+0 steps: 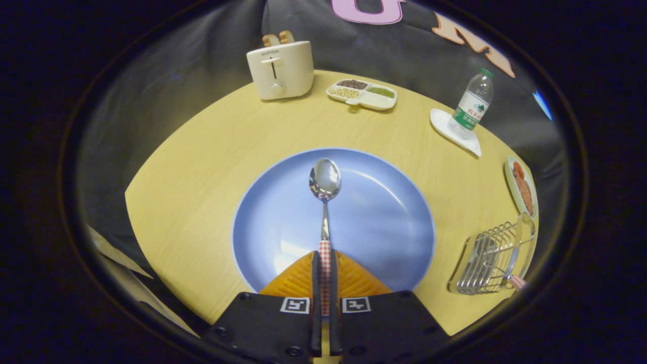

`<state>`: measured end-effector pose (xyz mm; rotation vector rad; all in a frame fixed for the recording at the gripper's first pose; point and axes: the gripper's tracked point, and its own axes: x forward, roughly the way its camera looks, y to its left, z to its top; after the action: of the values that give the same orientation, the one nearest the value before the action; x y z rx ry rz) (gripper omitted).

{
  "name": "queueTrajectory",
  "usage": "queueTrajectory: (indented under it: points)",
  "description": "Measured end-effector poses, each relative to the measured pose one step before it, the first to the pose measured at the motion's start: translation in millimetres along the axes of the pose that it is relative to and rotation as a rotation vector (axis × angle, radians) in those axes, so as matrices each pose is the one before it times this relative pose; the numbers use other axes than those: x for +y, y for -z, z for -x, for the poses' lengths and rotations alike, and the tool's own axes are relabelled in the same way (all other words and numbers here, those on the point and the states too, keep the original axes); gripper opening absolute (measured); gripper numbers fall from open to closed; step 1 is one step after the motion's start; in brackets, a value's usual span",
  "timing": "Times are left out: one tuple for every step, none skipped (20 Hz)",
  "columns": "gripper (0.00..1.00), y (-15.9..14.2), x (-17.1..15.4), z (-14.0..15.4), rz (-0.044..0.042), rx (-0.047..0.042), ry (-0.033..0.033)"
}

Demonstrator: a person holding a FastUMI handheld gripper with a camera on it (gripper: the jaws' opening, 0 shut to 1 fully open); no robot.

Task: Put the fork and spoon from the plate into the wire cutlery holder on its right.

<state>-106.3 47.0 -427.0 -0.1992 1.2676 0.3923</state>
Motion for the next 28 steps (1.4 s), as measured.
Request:
queueTrajectory:
  points:
    - [0.09, -1.42, -1.38, 4.32, -0.00895, -0.00222, -0.0022]
    - [0.09, -2.65, -2.12, 3.78, -0.00848, 0.00235, -0.0018]
    - [0.09, -2.07, -2.43, 4.18, -0.00739, 0.00081, -0.00218]
    - [0.09, -1.34, -2.29, 4.38, -0.00536, 0.00252, -0.00085]
    - [0.09, -0.06, -1.26, 4.75, -0.00235, 0.00843, -0.00627]
    - [0.09, -1.27, -1.9, 4.48, -0.00043, 0.00052, -0.00321]
    - [0.09, -2.19, -2.94, 5.67, 0.00303, -0.00149, 0.0016]
    - [0.09, -3.01, -3.63, 6.37, 0.00523, -0.00193, 0.00237]
    - [0.09, -3.21, -3.26, 6.0, 0.0042, -0.00365, 0.00214]
    - [0.09, -3.63, -3.57, 5.91, 0.0021, -0.00128, -0.00161]
    - [0.09, -3.32, -2.89, 5.51, 0.0025, -0.00116, -0.00353]
    - [0.09, -3.57, -3.96, 6.47, 0.00501, -0.00485, 0.00219]
    - [0.09, -1.84, -3.37, 8.07, 0.00875, 0.00278, 0.00081]
    - [0.09, -3.04, -5.19, 7.06, 0.00922, -0.00187, 0.00468]
    - [0.09, -0.94, -5.6, 6.98, 0.01, 0.00108, 0.00452]
    - [0.09, -2.28, -6.21, 8.92, 0.01042, 0.00295, 0.00499]
    - [0.09, -2.23, -6.94, 5.98, 0.01004, -0.00007, 0.00774]
    - [0.09, -1.27, -7.29, 6.61, 0.00608, 0.00465, 0.00492]
    - [0.09, 0.87, -4.67, 8.0, 0.00023, 0.0083, -0.00124]
    - [0.09, -1.4, -4.65, 6.76, -0.00186, 0.00138, -0.00412]
    - [0.09, -1.6, -5.25, 6.27, 0.00114, 0.00499, -0.00202]
    - [0.09, -0.24, -8.37, 6.44, 0.0085, 0.00856, 0.00551]
    - [0.09, 0.89, -9.89, 6.69, 0.01153, 0.00945, 0.01178]
    - [0.09, 0.99, -8.37, 4.82, 0.01061, 0.00908, 0.00772]
    - [0.09, 2.02, -5.88, 4.78, 0.00679, 0.01126, 0.00215]
    - [0.09, 2.26, -6.09, 4.43, 0.0034, 0.01018, 0.00329]
    - [0.09, 3.11, -8.09, 2.43, 0.00878, 0.01517, 0.00538]
    - [0.09, 3.06, -7.19, 1.93, 0.01171, 0.01691, 0.00686]
